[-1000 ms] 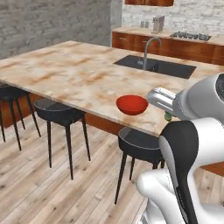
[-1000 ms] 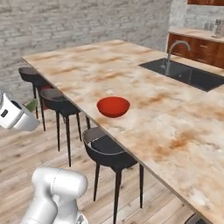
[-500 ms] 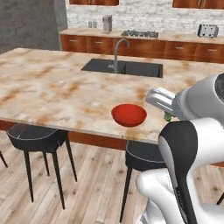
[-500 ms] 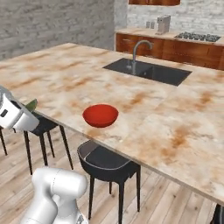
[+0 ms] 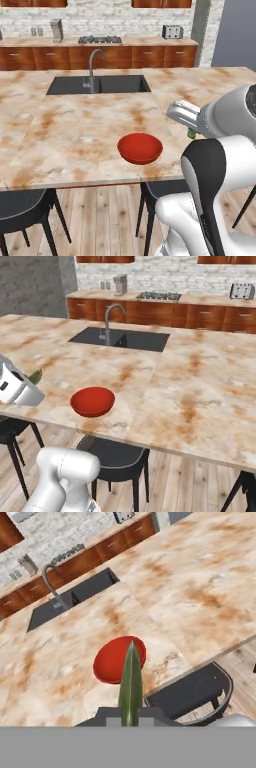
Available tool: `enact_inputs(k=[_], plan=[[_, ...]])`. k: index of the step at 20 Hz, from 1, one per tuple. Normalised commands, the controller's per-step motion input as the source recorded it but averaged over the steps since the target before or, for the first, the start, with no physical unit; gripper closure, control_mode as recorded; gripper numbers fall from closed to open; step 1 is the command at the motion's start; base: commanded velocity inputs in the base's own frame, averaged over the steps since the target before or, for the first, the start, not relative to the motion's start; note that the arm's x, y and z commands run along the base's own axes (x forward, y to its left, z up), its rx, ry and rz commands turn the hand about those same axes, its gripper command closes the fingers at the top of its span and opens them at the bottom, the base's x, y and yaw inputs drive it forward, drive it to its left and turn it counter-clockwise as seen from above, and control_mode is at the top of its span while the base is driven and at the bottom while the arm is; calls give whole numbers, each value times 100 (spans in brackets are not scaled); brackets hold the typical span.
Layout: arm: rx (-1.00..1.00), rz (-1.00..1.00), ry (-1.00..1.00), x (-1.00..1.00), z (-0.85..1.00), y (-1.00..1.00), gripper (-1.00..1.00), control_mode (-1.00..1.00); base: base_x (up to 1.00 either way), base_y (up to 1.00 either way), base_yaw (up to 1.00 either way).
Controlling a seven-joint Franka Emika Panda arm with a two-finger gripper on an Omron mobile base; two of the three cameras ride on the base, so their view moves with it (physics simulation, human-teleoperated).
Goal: There is a bowl on the dining counter. Grab a lemon wedge from the fridge and place it in the bowl. Then get the liquor bottle and glass cup from the cabinet and place them next to the bowl.
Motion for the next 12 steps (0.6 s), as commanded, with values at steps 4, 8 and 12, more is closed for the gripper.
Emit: enact_inputs(k=[4, 8, 12], plan=[[0, 0, 0, 0, 0, 0, 100, 100, 81, 27, -48], [2, -2, 4, 19, 0, 0, 100, -100, 61, 6, -20], [6, 0, 24, 92, -9, 0, 100, -100, 0, 0, 0]])
